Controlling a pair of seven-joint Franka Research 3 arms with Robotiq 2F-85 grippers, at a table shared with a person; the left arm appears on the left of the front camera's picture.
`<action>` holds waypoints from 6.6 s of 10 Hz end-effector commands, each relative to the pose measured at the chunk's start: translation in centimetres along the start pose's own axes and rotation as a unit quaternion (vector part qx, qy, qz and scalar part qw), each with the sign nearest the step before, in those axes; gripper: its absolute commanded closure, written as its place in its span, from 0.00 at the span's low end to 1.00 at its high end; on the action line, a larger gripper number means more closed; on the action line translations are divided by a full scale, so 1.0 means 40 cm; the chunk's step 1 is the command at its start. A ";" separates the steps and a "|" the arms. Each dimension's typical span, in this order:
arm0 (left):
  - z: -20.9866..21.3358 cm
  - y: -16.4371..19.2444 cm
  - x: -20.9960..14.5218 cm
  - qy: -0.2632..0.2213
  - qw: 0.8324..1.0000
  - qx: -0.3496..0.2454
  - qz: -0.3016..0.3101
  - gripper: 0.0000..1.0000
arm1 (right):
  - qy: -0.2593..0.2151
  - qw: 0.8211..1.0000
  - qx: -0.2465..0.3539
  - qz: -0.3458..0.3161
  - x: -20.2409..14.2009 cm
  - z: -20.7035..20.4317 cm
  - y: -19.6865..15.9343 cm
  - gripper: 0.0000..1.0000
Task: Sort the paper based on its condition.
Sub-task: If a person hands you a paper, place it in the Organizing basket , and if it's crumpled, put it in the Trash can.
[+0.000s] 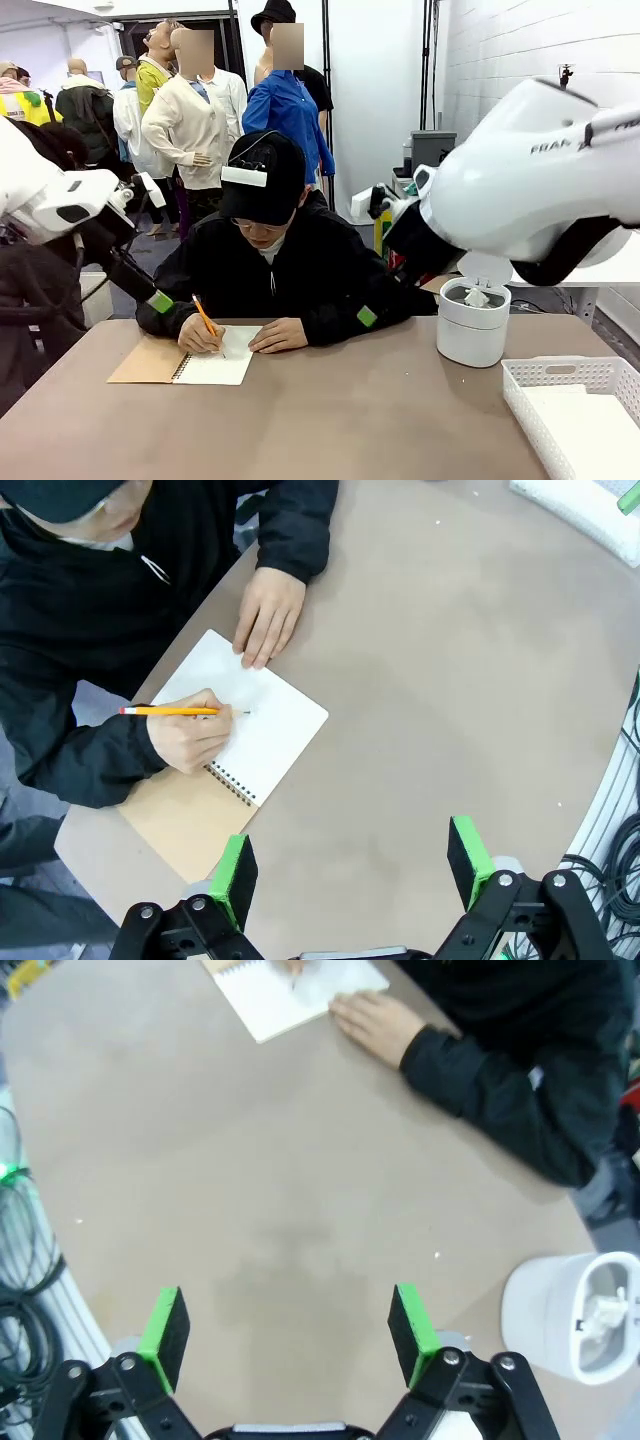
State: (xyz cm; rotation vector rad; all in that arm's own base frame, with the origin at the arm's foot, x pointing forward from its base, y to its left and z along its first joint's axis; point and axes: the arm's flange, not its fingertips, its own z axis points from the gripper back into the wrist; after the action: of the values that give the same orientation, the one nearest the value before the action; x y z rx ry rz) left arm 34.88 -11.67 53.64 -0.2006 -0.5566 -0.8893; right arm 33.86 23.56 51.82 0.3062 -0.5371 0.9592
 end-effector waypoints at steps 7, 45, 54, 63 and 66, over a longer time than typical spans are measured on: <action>0.062 0.043 0.029 -0.024 1.000 -0.008 -0.009 0.00 | -0.022 1.000 -0.008 0.003 0.032 0.049 -0.005 0.00; 0.310 0.054 -0.037 -0.116 0.990 0.080 -0.026 0.00 | -0.100 0.994 -0.030 -0.022 0.096 0.300 -0.006 0.00; 0.310 0.054 -0.037 -0.116 0.990 0.080 -0.026 0.00 | -0.100 0.994 -0.030 -0.022 0.096 0.300 -0.006 0.00; 0.310 0.054 -0.037 -0.116 0.990 0.080 -0.026 0.00 | -0.100 0.994 -0.030 -0.022 0.096 0.300 -0.006 0.00; 0.310 0.054 -0.037 -0.116 0.990 0.080 -0.026 0.00 | -0.100 0.994 -0.030 -0.022 0.096 0.300 -0.006 0.00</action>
State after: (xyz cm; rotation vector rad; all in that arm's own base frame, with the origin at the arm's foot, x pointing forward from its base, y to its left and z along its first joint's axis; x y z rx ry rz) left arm 31.24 -4.49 63.36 -0.1491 -0.8453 -0.8819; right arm 32.24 20.32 63.94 0.3597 -0.7405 0.8721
